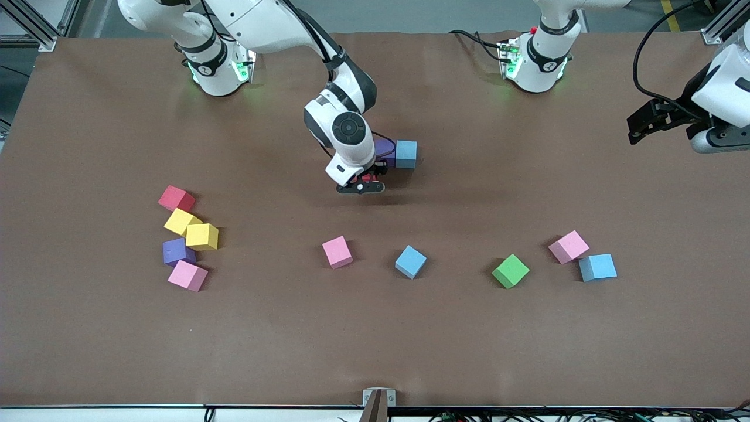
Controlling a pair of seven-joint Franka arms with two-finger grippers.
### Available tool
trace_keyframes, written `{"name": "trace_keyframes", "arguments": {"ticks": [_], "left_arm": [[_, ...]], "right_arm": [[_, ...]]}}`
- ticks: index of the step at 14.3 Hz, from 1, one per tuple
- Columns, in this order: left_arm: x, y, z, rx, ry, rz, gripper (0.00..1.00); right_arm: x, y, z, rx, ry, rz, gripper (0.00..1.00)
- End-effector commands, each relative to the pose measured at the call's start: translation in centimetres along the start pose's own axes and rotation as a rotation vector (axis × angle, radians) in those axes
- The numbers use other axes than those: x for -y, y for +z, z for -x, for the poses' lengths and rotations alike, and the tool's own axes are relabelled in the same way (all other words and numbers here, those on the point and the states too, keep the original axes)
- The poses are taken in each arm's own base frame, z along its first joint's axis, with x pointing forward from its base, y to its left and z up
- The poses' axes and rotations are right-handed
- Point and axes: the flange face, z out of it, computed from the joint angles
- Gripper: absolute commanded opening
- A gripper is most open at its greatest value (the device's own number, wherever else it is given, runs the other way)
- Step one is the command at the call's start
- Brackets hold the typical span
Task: Arrange 11 blocks into digit 3
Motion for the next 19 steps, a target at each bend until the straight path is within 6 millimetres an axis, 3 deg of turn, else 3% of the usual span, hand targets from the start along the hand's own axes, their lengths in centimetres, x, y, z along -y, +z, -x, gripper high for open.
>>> {"name": "trace_keyframes", "arguments": {"ticks": [1,4,7,8,10,12,14,17,19], "left_arm": [[-0.3,0.0,0.3,0.007,0.017,0.015,1.00],[-0.3,0.3,0.1,0.011,0.017,0.014,1.00],[-0.4,1.3,-0.7,0.026,0.015,0.013,1.00],[-0.8,2.2,-1.3,0.037,0.019,0.012,1.00],[-1.5,4.0,-2.9,0.039,0.028,0.011,1.00],[-2.1,7.0,-5.5,0.020,0.027,0.018,1.00],[-2.8,9.7,-7.4,0.029,0.015,0.019,1.00],[-4.1,11.9,-8.5,0.039,0.013,0.003,1.00],[-4.5,14.8,-9.9,0.056,-0.029,-0.001,1.00]], "right_arm": [[-0.6,1.5,0.9,0.029,0.028,0.015,1.00],[-0.3,-0.6,-0.7,0.044,0.047,0.005,1.00],[0.4,-4.1,-1.7,0.100,0.069,0.004,1.00],[0.1,-5.7,-2.3,0.111,0.076,0.005,1.00],[-1.6,-10.8,-4.5,0.118,0.108,-0.006,1.00],[-4.7,-15.7,-7.2,0.139,0.143,-0.008,1.00],[-8.8,-18.8,-10.0,0.150,0.171,-0.017,1.00],[-16.3,-21.7,-13.7,0.134,0.053,-0.033,1.00],[-21.5,-22.6,-15.8,0.100,0.073,0.001,1.00]]}}
